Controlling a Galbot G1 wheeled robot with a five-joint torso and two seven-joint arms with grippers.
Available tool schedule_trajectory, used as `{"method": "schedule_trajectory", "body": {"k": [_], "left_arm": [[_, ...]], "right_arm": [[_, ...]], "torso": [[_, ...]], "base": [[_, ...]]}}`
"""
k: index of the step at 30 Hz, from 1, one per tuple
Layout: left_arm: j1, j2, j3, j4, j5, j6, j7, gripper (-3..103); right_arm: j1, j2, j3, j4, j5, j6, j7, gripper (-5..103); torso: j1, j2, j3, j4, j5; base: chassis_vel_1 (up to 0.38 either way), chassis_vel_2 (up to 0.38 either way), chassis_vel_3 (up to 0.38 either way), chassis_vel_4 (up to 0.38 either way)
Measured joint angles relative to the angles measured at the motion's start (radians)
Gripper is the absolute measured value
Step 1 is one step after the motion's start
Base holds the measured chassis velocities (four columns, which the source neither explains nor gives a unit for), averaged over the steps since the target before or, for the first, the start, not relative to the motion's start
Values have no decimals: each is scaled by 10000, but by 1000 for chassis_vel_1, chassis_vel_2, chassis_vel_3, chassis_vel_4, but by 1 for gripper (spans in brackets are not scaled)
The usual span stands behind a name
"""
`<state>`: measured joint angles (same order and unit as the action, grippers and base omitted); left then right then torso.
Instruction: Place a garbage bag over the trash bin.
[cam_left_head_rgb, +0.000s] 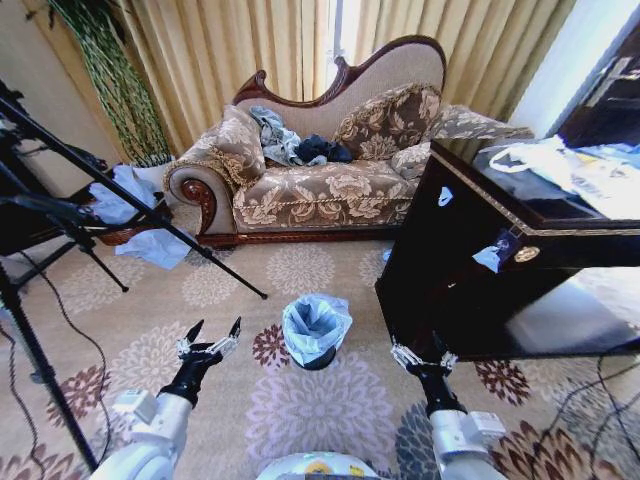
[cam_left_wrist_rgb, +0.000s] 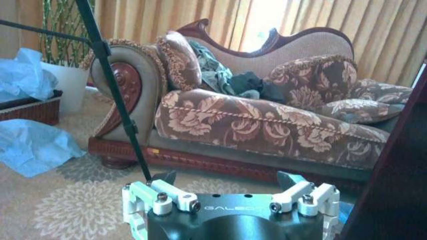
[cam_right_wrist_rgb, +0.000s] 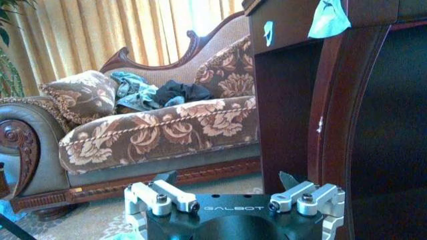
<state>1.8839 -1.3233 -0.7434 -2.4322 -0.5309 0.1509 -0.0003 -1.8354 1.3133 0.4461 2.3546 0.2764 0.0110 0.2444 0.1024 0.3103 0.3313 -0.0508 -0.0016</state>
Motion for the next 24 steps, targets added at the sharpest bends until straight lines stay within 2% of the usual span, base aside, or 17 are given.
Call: {"method": "schedule_trajectory", "body": {"k": [24], "left_arm": [[0, 0, 0, 0, 0, 0, 0, 100]], "right_arm": [[0, 0, 0, 0, 0, 0, 0, 100]], "torso": [[0, 0, 0, 0, 0]], "base": [[0, 0, 0, 0]]}}
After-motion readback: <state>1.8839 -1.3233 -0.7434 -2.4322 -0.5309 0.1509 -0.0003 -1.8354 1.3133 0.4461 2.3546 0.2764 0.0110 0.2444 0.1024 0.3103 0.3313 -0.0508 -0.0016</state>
